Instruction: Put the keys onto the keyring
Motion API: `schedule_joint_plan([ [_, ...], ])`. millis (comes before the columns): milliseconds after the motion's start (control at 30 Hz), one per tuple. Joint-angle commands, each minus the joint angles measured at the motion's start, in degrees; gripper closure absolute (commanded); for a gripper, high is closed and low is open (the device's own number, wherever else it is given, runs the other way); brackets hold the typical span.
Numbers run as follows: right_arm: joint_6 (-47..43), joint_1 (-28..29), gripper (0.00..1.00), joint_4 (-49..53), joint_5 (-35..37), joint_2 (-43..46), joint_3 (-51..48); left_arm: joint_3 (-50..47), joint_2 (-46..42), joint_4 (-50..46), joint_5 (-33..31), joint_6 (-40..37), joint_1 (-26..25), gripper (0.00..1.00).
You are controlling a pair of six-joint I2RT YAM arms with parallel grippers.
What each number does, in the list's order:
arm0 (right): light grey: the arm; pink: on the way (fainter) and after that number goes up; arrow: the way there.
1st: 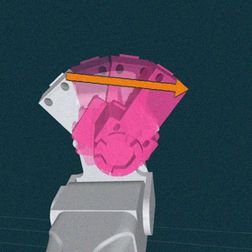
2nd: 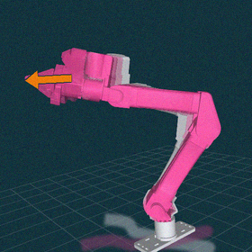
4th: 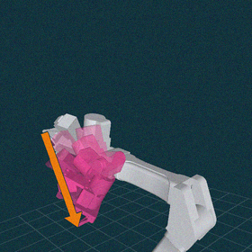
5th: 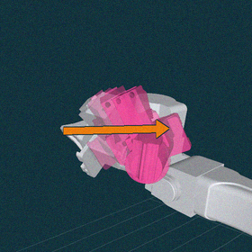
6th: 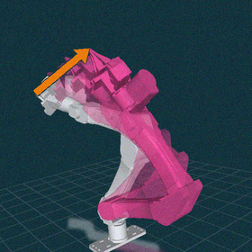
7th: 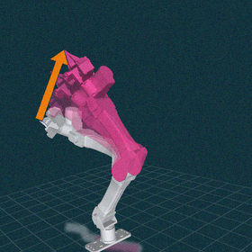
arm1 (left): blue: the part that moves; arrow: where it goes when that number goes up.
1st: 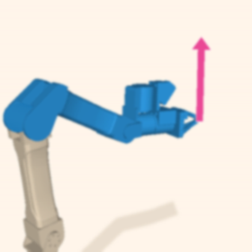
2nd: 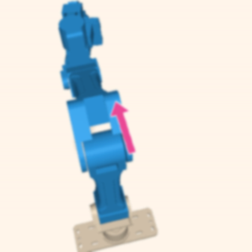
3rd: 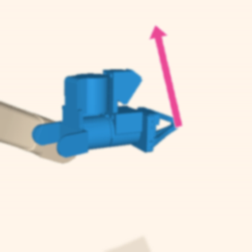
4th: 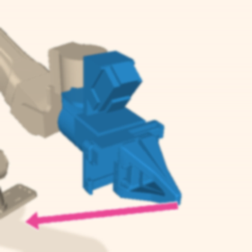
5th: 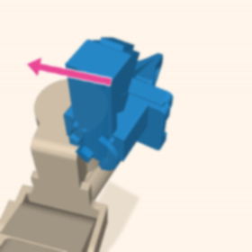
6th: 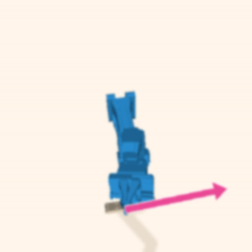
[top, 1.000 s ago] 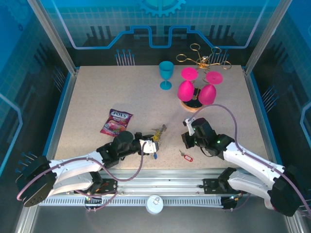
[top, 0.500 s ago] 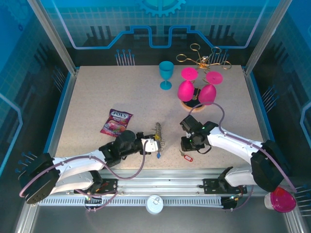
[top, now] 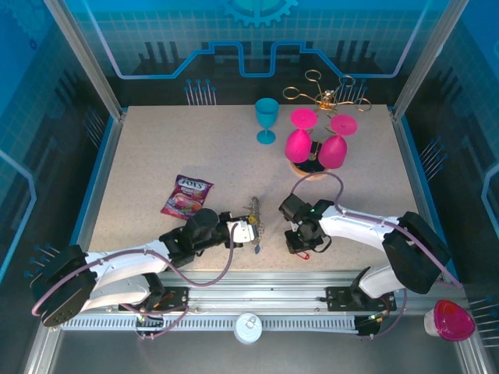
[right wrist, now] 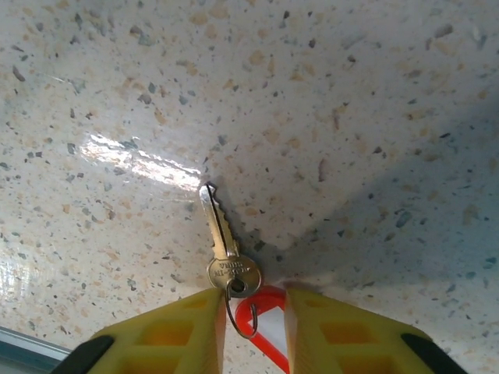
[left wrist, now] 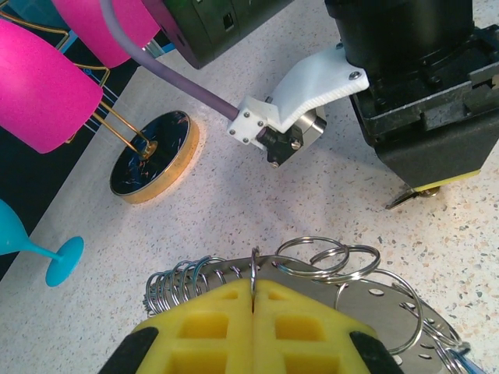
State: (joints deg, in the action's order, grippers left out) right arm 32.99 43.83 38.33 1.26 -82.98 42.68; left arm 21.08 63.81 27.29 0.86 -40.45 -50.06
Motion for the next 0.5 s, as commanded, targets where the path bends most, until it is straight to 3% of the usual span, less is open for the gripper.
schedule_joint_plan([
  [0, -0.21, 0.70, 0.77, -0.25, -0.03, -0.56, -0.31, 0.71, 0.55, -3.21, -0.06, 0.76, 0.14, 1.00],
  [233, -0.29, 0.68, 1.00, 0.38, 1.37, 0.82, 0.06, 0.89, 0.39, -3.73, -0.21, 0.92, 0.31, 1.00],
  [467, -4.93, -1.25, 1.00, 0.53, 4.63, 3.49, 3.79, 0.85, 0.27, -3.44, -0.82, 1.03, 0.48, 1.00],
])
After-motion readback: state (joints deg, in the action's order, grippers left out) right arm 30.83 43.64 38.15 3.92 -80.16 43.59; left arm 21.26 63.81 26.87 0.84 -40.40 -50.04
